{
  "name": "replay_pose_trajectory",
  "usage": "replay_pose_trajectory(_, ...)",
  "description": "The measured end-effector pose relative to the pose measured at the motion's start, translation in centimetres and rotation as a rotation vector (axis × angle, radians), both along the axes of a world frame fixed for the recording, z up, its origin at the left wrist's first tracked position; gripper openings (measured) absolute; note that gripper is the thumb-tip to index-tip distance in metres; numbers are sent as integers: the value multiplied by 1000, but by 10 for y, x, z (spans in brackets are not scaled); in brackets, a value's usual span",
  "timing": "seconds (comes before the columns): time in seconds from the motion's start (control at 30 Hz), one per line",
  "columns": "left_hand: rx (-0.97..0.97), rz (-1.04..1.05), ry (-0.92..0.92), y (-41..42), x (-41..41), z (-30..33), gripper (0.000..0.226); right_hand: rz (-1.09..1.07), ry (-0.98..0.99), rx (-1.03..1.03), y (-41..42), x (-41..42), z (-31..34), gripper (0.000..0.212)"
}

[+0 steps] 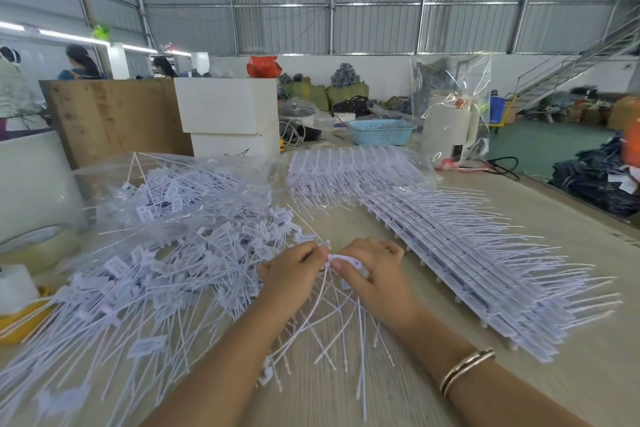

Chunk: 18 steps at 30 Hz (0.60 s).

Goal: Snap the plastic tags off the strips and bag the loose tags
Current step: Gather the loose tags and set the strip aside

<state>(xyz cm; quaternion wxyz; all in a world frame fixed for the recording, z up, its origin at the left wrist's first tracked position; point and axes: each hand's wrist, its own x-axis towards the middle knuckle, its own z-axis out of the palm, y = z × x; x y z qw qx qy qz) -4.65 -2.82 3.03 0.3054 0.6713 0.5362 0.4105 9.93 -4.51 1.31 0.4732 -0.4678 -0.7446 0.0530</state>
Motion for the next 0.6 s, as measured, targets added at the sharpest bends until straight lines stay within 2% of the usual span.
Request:
replay_pose_trajectory(0.07, -29, 4, -33, -1, 0, 0, 33, -30, -81, 67, 0, -1, -1, 35)
replay_pose_trajectory(0.13, -62, 0, -71, -1, 0, 1, 33, -41, -142, 128, 1, -1, -1, 35)
replay_pose_trajectory(0.23, -35, 4, -54, -3, 1, 2, 35, -19, -105, 113, 0, -2, -1, 34)
replay_pose_trajectory(0.33, -6, -16, -97, -5, 2, 3, 34, 71, 105, -36, 0, -4, -1, 20)
replay_pose_trajectory(0.47, -12, -51, -146, -6, 6, 4, 34, 254, 437, -162, 0, -4, 4, 23)
replay_pose_trajectory(0.6, -15, -65, -174, -6, 7, 4, 33, 372, 580, -263, -1, -2, 5, 23)
